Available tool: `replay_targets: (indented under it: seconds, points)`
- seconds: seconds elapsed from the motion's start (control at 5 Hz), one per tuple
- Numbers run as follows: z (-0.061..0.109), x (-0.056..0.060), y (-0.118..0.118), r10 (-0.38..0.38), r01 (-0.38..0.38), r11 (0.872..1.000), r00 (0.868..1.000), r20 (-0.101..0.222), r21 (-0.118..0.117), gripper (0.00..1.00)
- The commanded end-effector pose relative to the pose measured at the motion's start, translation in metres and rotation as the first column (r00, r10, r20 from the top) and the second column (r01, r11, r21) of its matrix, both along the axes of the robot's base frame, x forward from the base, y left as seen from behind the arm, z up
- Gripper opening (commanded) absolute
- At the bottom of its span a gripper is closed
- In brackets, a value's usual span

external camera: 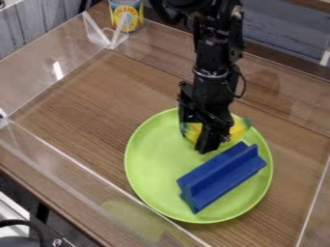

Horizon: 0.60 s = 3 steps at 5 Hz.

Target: Remove the banana from inside the green plate and put it on the table

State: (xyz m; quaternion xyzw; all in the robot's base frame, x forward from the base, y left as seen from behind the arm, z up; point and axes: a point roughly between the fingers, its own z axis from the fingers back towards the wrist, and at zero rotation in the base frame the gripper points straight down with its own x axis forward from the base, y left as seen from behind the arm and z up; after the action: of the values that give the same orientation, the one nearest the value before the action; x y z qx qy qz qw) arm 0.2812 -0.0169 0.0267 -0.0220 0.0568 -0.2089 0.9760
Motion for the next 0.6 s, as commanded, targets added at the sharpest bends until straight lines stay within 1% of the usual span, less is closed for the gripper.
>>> replay_targets:
  seconds: [0.0,0.2,0.4]
  points:
    - [0.028,0.013,0.004,0.009,-0.009,1.000,0.997,0.083,0.002,0.00]
    - [0.034,0.013,0.007,0.018,-0.019,1.000,0.997,0.079,0.005,0.00]
    - [0.040,0.014,0.010,0.027,-0.028,1.000,0.996,0.083,0.009,0.00]
